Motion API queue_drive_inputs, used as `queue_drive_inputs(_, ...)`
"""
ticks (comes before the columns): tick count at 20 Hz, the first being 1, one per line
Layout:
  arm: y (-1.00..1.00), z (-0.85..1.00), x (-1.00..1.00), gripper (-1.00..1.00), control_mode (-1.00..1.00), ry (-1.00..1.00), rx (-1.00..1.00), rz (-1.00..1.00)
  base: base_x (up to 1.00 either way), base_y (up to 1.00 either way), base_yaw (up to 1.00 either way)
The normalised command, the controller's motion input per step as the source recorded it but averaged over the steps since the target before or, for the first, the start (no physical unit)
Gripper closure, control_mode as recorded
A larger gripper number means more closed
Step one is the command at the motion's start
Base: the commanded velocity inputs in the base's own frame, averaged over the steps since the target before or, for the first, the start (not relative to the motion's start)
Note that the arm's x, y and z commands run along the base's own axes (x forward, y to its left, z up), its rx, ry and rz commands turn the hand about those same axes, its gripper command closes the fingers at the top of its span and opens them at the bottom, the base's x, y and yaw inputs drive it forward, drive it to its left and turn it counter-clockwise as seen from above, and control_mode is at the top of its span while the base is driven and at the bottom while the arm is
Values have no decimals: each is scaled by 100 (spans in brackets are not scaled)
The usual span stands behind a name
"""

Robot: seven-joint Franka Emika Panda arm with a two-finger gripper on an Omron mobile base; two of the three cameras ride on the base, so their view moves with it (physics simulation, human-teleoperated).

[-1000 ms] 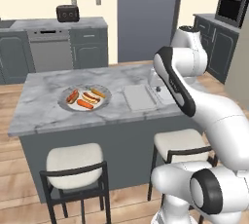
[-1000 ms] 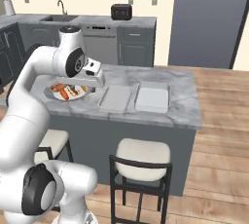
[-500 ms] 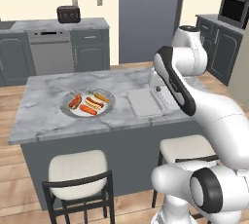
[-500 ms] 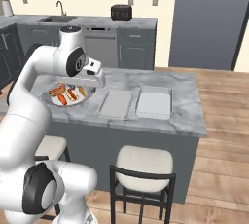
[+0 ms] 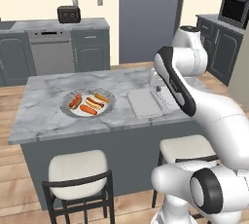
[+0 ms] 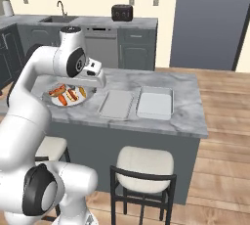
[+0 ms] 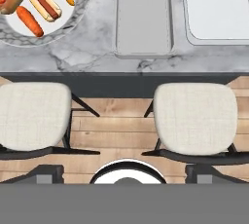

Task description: Place one cooked food and one vegetable from the large plate to each tupperware container.

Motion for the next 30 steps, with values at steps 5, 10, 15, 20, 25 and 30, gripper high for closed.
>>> queue_drive_inputs(5, 22, 0, 73, -100, -100, 0, -1, 9, 5, 0, 0)
queue_drive_inputs(10, 78, -20, 100, -100, -100, 9, -7, 5, 0, 0, 0)
queue_drive_inputs(15, 79, -69, 100, -100, -100, 2, -13, 5, 0, 0, 0)
queue_drive_inputs(20, 19, -40, 100, -100, -100, 8, 3, 24, 0, 0, 0)
queue_drive_inputs(25, 34, -21, 100, -100, -100, 1, 7, 23, 0, 0, 0)
queue_drive_inputs(30, 59, -55, 100, -100, -100, 0, -6, 7, 0, 0, 0)
